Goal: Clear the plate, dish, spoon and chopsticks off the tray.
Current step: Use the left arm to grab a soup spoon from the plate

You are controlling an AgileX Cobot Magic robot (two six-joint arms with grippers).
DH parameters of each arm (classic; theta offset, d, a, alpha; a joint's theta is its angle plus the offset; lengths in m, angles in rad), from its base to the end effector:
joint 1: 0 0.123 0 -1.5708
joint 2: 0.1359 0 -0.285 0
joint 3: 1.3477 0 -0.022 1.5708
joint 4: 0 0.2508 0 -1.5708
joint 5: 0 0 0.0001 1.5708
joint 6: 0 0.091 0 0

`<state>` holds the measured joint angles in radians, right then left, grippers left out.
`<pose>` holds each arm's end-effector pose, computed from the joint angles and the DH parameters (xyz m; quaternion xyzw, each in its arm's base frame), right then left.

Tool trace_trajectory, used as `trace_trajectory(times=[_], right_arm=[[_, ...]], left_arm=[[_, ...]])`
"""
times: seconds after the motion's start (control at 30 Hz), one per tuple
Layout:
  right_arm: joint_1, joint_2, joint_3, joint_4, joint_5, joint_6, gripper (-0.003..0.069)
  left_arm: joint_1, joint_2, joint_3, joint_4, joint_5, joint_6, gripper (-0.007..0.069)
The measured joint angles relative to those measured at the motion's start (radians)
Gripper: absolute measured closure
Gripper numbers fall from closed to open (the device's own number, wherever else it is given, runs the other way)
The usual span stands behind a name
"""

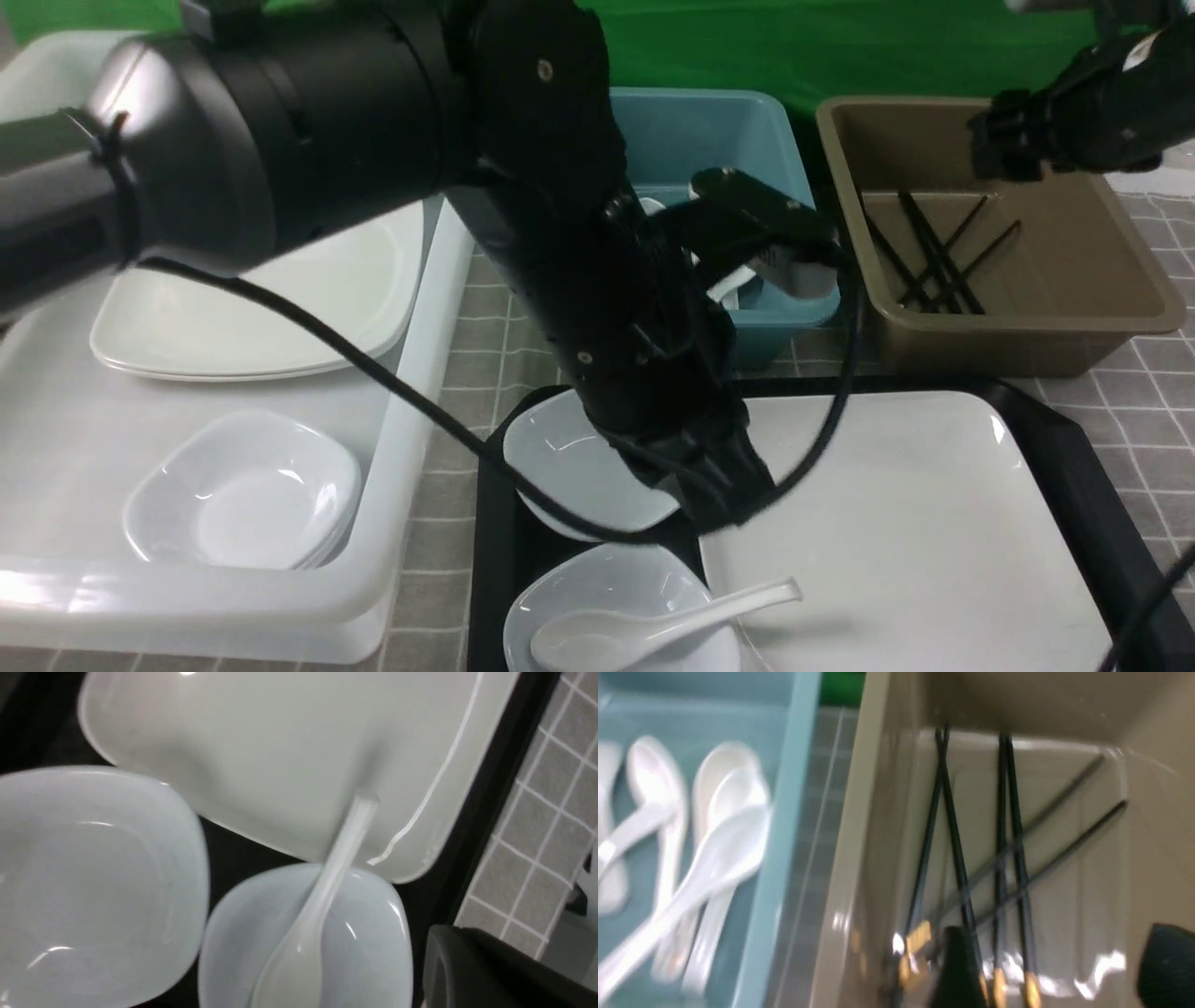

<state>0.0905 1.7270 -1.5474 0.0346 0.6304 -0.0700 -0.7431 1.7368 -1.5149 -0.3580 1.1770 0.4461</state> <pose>0.4002 0.0382 0.3345 -0.0645 0.9091 0.0193 0.4112 0.2453 -0.2654 0.3005 0.5081 0.8344 -0.1888 0.1003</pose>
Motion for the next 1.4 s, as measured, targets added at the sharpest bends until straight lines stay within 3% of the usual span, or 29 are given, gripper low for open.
trace_trajectory(times=[0.03,0.1,0.13,0.2,0.3,0.4,0.6,0.7,0.93,1.03,1.17,1.4], right_arm=[[0.0,-0.081,-0.003,0.001,0.146,-0.042,0.0367],[0.0,-0.158,0.013,0.014,0.267,-0.062,0.0503],[0.0,-0.167,0.017,0.019,0.278,-0.065,0.0516],[0.0,-0.275,0.084,0.084,0.369,-0.119,0.0608],[0.0,-0.411,0.209,0.198,0.384,-0.178,0.0636],[0.0,-0.541,0.351,0.287,0.341,-0.206,0.0638],[0.0,-0.742,0.515,0.318,0.272,-0.233,0.0639],[0.0,-0.789,0.529,0.319,0.273,-0.234,0.0639],[0.0,-0.819,0.53,0.323,0.273,-0.234,0.0639],[0.0,-0.82,0.532,0.324,0.273,-0.234,0.0639],[0.0,-0.82,0.535,0.325,0.269,-0.234,0.0638],[0.0,-0.82,0.535,0.327,0.257,-0.234,0.0638]], left_arm=[[-0.033,0.005,0.011,0.02,0.001,0.01,0.0622],[-0.053,0.015,0.016,0.035,-0.011,0.016,0.0614],[-0.056,0.016,0.016,0.037,-0.015,0.019,0.0612],[-0.085,0.041,0.016,0.051,-0.059,0.022,0.0569],[-0.106,0.071,0.016,0.06,-0.116,0.023,0.0494],[-0.113,0.111,0.016,0.067,-0.191,0.024,0.0325],[-0.113,0.197,0.017,0.102,-0.243,0.036,0.0074],[-0.113,0.236,0.017,0.122,-0.278,0.046,0.0031],[-0.113,0.291,0.017,0.161,-0.317,0.049,0.0084],[-0.113,0.297,0.017,0.152,-0.315,0.049,0.0204],[-0.113,0.295,0.017,0.133,-0.315,0.048,0.0507],[-0.113,0.27,-0.075,0.178,-0.231,0.019,0.0519]])
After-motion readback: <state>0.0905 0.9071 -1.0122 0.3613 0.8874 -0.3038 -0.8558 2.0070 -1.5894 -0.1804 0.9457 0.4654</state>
